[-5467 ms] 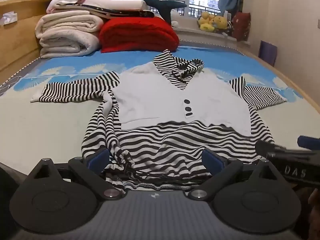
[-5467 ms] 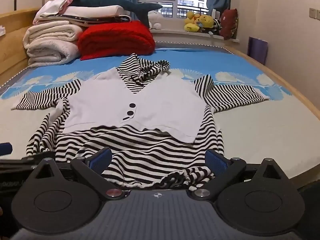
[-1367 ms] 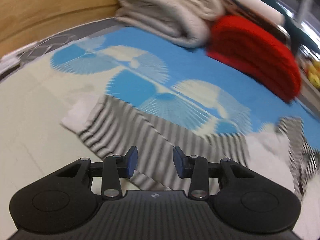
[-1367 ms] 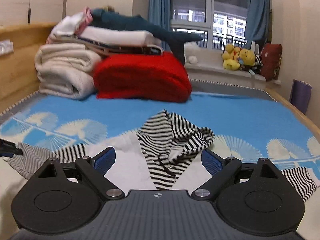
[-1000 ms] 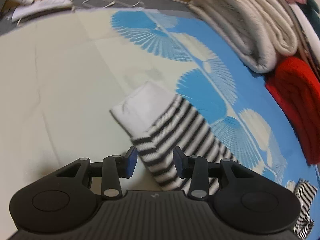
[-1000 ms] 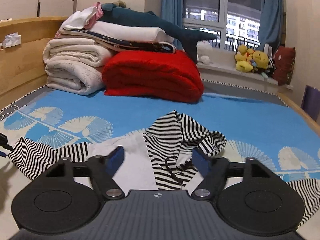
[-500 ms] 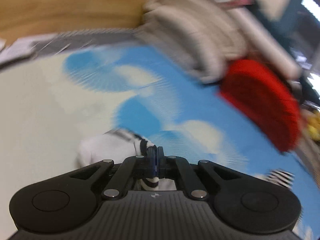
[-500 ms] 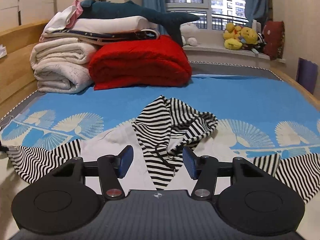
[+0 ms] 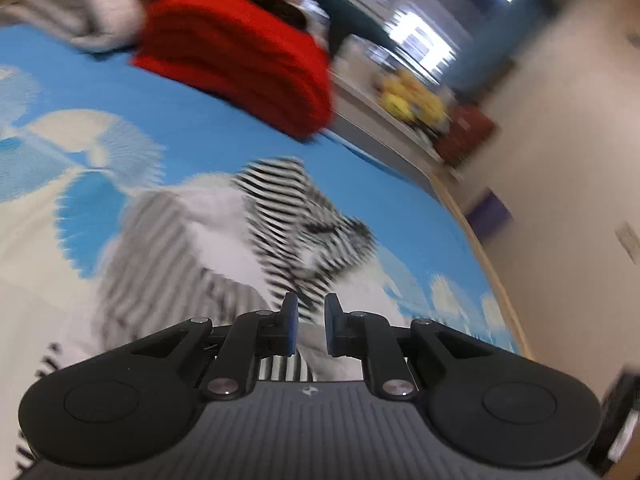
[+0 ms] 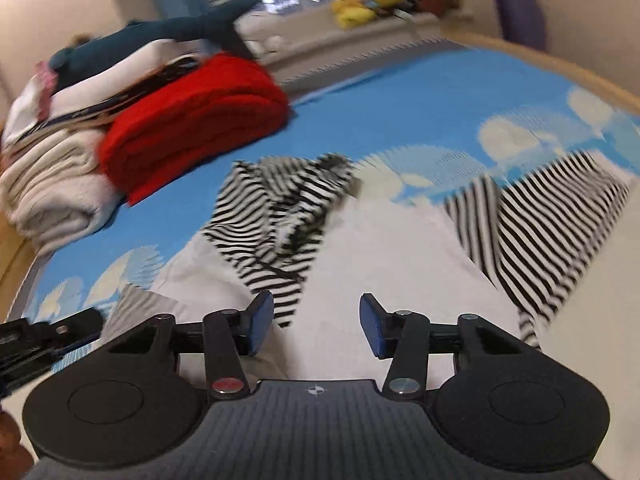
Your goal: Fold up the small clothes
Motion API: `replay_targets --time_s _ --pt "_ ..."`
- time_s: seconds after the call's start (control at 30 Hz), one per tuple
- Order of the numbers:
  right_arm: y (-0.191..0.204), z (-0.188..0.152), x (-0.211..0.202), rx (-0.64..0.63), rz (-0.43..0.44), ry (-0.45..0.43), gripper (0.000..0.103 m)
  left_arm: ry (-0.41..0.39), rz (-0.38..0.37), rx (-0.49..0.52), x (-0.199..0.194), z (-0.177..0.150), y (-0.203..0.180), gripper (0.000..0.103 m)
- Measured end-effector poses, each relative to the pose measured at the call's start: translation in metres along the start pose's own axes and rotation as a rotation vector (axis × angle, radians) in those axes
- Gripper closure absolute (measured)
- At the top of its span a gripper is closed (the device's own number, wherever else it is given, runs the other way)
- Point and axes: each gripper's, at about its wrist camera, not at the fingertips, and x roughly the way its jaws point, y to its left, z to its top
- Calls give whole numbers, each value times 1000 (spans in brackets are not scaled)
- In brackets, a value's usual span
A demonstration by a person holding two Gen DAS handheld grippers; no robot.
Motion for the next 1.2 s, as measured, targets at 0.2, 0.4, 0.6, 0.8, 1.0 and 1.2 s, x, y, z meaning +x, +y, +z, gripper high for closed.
replay_targets --time_s 0.2,0.4,0.6,0.8,1.0,1.2 --pt "-14 -1 18 46 20 29 77 29 311 0 9 15 46 88" --pt "-37 -5 67 207 19 202 75 125 355 -76 32 30 78 88" --pt "-67 -21 121 430 -98 355 68 151 388 -105 43 36 94 88" --pt "-53 -28 139 352 -103 338 77 180 394 -100 52 36 102 88" --pt "-36 -5 113 245 -3 156 101 198 364 -59 57 31 99 88" --pt "-26 27 50 102 25 -204 101 272 259 -44 70 15 97 88"
